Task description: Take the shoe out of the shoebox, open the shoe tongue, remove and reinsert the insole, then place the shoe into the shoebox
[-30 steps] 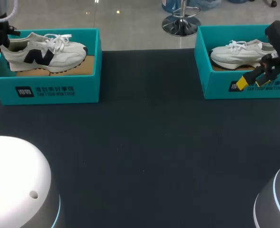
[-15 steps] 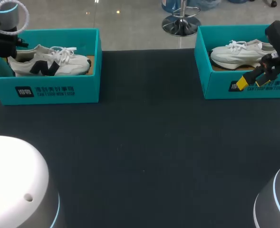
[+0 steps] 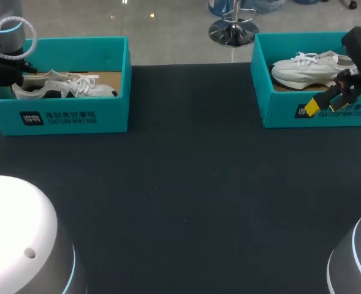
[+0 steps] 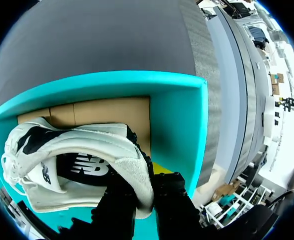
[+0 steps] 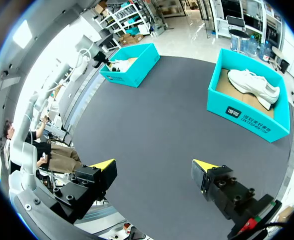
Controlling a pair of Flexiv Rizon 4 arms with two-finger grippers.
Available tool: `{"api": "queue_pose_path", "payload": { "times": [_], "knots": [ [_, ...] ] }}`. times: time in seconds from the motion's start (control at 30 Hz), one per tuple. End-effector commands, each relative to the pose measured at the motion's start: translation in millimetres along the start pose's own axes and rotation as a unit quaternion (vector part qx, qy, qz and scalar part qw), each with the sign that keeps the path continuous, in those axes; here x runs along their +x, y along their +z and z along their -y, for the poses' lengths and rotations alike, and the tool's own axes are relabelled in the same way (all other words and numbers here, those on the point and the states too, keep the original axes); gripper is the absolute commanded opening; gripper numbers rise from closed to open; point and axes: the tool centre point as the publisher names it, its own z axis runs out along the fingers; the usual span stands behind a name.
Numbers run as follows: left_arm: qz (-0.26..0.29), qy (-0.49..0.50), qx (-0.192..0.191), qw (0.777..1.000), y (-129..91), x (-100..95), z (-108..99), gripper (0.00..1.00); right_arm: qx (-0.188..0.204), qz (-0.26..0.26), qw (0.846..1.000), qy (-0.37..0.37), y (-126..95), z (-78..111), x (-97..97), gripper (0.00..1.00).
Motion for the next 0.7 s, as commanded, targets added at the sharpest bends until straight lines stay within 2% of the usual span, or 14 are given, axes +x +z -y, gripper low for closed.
{"api": "queue_pose_path", "payload": {
  "times": [0.03, 0.6, 0.7],
  "knots": [
    [-0.001, -0.002, -0.002, 1.0, -1, 0.8, 7, 0.0, 0.001, 0.0, 1.0, 0.001, 1, -0.9, -0.4, 1.0],
    [-0.024, -0.032, 0.028, 0.999, 18, 2.2, 17, 0.0, 0.001, 0.0, 1.0, 0.001, 1, -0.9, -0.4, 1.0],
    [-0.024, -0.028, 0.025, 0.999, 19, 2.6, 17, 0.46, 0.001, 0.0, 1.0, 0.001, 1, -0.9, -0.4, 1.0]
  ]
}}
